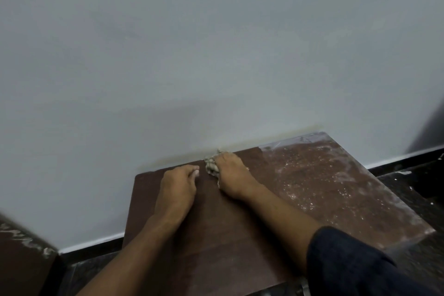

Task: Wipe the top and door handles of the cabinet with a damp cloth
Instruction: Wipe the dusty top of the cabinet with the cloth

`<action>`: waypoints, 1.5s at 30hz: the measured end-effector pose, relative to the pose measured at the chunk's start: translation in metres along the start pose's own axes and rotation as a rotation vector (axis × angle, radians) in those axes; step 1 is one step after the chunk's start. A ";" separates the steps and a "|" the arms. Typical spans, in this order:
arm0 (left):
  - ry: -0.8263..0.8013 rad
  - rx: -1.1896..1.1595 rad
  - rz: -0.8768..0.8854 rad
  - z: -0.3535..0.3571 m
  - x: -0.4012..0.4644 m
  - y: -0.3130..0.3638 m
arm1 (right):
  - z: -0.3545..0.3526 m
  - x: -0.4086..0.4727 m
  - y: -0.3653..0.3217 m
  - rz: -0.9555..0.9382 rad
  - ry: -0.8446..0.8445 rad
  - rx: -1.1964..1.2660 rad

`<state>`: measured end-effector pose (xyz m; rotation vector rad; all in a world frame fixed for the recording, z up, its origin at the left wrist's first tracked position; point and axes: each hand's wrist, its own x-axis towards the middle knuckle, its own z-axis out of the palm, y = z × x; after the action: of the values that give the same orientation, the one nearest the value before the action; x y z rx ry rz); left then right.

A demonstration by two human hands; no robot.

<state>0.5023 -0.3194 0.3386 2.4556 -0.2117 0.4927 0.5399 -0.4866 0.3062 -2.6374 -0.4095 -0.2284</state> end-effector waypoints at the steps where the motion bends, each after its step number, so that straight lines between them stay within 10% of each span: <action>1: 0.008 -0.009 -0.002 -0.001 0.001 0.001 | 0.006 -0.007 -0.008 -0.042 -0.028 0.012; 6: -0.064 -0.073 -0.110 -0.001 0.008 0.005 | -0.003 -0.045 -0.005 -0.324 -0.119 0.118; 12: 0.024 0.008 -0.082 -0.001 0.005 0.008 | -0.015 0.007 0.033 0.089 -0.023 -0.022; 19: -0.145 0.107 -0.063 0.014 0.033 0.016 | 0.001 -0.044 0.000 -0.229 -0.102 0.089; 27: -0.317 0.036 -0.058 0.035 0.034 -0.006 | -0.006 0.014 0.037 0.068 -0.014 -0.075; 33: -0.164 -0.138 -0.088 0.037 0.043 -0.012 | -0.005 -0.036 0.023 -0.250 -0.135 0.046; 38: -0.205 -0.067 -0.020 0.028 0.045 -0.019 | -0.008 0.009 0.028 0.002 -0.017 -0.022; 45: -0.057 -0.147 0.031 0.030 0.043 -0.020 | 0.013 -0.021 -0.033 -0.235 -0.176 0.210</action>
<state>0.5560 -0.3231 0.3226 2.3275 -0.2996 0.4063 0.5104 -0.4574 0.3037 -2.4088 -0.7616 -0.0239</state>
